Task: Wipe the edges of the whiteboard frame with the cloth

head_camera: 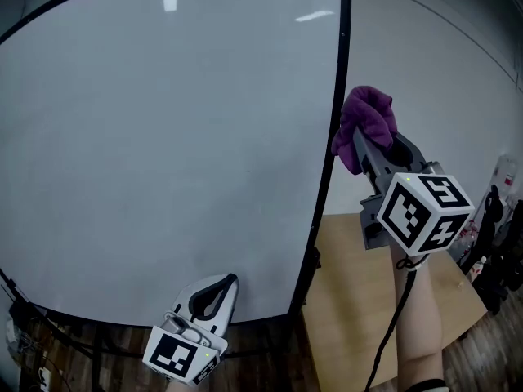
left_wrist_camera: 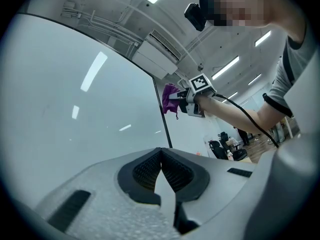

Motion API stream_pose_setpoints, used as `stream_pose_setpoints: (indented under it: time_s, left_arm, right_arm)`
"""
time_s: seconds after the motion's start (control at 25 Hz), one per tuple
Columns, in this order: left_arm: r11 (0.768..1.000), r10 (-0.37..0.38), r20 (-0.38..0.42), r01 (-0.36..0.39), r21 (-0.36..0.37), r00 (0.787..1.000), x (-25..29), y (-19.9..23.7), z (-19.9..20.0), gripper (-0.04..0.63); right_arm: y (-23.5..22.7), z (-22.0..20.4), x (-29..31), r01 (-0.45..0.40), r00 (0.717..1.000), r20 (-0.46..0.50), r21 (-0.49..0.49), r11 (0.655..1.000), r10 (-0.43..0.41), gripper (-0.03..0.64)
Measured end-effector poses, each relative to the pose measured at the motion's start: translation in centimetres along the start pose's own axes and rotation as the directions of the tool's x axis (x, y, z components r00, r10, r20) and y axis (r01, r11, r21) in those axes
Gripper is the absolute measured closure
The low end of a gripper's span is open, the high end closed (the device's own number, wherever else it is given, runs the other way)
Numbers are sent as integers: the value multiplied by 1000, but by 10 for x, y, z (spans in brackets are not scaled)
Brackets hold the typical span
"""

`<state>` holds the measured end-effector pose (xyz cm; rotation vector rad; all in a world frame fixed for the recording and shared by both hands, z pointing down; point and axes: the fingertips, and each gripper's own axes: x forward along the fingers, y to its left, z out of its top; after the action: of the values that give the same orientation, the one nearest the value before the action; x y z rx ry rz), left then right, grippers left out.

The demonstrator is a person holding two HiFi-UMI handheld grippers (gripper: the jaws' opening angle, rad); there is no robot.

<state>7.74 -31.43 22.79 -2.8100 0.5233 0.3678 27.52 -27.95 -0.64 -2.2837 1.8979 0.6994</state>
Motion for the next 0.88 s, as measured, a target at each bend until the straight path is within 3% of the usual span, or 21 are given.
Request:
stream_pose_setpoints:
  time_s: [0.28, 0.88]
  left_arm:
    - [1000, -23, 9, 23, -14, 1000, 15, 15, 15, 578]
    - [1000, -14, 38, 15, -11, 999, 9, 25, 15, 578]
  right_arm:
    - [-10, 30, 33, 18, 1000, -5, 1, 1000, -18, 529]
    - [-18, 50, 56, 78, 997, 19, -42, 996, -77, 529]
